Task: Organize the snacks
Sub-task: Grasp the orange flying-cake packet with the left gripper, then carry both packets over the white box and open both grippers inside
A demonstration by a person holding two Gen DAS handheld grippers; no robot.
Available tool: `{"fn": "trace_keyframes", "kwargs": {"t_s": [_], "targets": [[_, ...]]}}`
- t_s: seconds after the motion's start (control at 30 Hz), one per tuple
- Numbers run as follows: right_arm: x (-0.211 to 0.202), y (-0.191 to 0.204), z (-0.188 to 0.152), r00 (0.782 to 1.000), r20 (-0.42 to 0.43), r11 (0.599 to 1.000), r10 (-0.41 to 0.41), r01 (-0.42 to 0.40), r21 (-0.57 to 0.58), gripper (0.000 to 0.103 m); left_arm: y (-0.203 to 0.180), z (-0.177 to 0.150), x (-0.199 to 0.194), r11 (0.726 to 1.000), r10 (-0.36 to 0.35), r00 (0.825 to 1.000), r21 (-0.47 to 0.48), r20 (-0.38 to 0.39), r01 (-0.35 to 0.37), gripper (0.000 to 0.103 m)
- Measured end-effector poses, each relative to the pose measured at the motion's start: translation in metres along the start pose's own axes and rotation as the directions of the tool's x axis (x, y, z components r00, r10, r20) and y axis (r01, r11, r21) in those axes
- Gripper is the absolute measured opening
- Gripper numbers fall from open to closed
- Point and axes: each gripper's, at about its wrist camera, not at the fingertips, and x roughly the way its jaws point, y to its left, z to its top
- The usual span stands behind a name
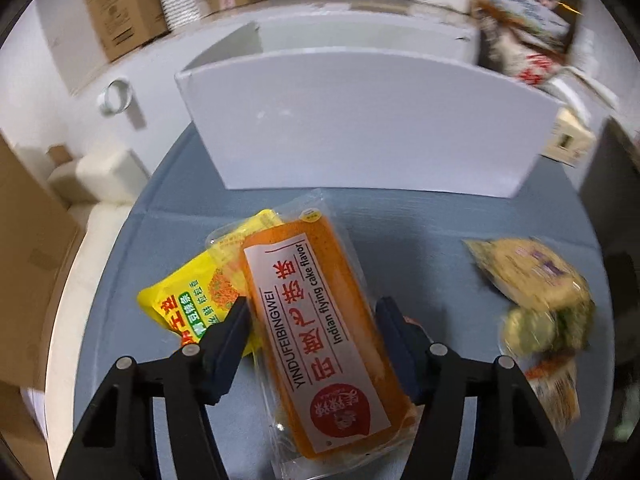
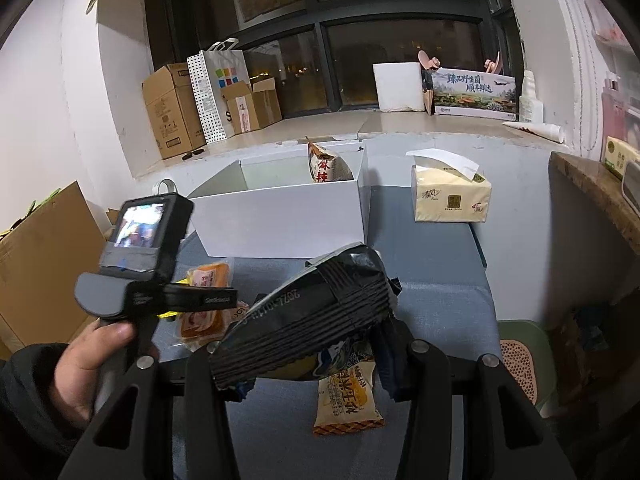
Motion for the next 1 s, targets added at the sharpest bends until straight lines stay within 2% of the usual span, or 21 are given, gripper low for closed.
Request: {"fn": "trace_keyframes", "kwargs": {"t_s": [0.17, 0.23, 0.4, 0.57, 0.63, 0.7, 0.77, 0.83, 1.0], "targets": [[0.002, 0.007, 0.005, 1.0, 0.002, 1.0, 0.016, -0.016, -0.003, 0.051, 0.013, -0.003, -0.034, 0.994, -0.088, 0.993, 0.079, 0.083, 0.081, 0.068], [0.003, 0.011, 0.008, 1.0, 0.002, 1.0, 0.026, -0.026, -0.01, 0.051, 0.02, -0.005, -0.053, 0.987, -0.117, 0.981, 0.127, 0.154, 0.098, 0.068], [0.01, 0.022, 0.023, 0.997, 0.003, 0.997, 0.08, -0.08, -0.002, 0.051, 0.04, 0.008, -0.086, 0.966, -0.21, 0.95, 0.199, 0.23, 0.165, 0.068], [0.028, 0.034, 0.069, 0.99, 0.033, 0.99, 0.139, -0.139, -0.006, 0.051, 0.06, 0.051, -0.112, 0.957, -0.256, 0.917, 0.216, 0.307, 0.195, 0.068], [0.039, 0.036, 0.087, 0.988, 0.044, 0.989, 0.145, -0.145, -0.005, 0.051, 0.067, 0.074, -0.117, 0.96, -0.252, 0.902, 0.206, 0.352, 0.188, 0.068], [0.054, 0.037, 0.112, 0.987, 0.047, 0.988, 0.153, -0.153, -0.003, 0.051, 0.077, 0.098, -0.114, 0.954, -0.281, 0.888, 0.208, 0.363, 0.217, 0.068], [0.073, 0.039, 0.139, 0.986, 0.051, 0.987, 0.161, -0.16, -0.016, 0.051, 0.077, 0.122, -0.107, 0.953, -0.282, 0.889, 0.214, 0.362, 0.215, 0.069], [0.096, 0.039, 0.165, 0.99, 0.051, 0.99, 0.135, -0.133, -0.034, 0.051, 0.074, 0.143, -0.095, 0.958, -0.249, 0.892, 0.23, 0.378, 0.17, 0.069], [0.15, 0.031, 0.208, 0.996, -0.002, 0.996, 0.093, -0.093, -0.017, 0.051, 0.071, 0.178, -0.061, 0.946, -0.279, 0.9, 0.257, 0.336, 0.197, 0.069]]}}
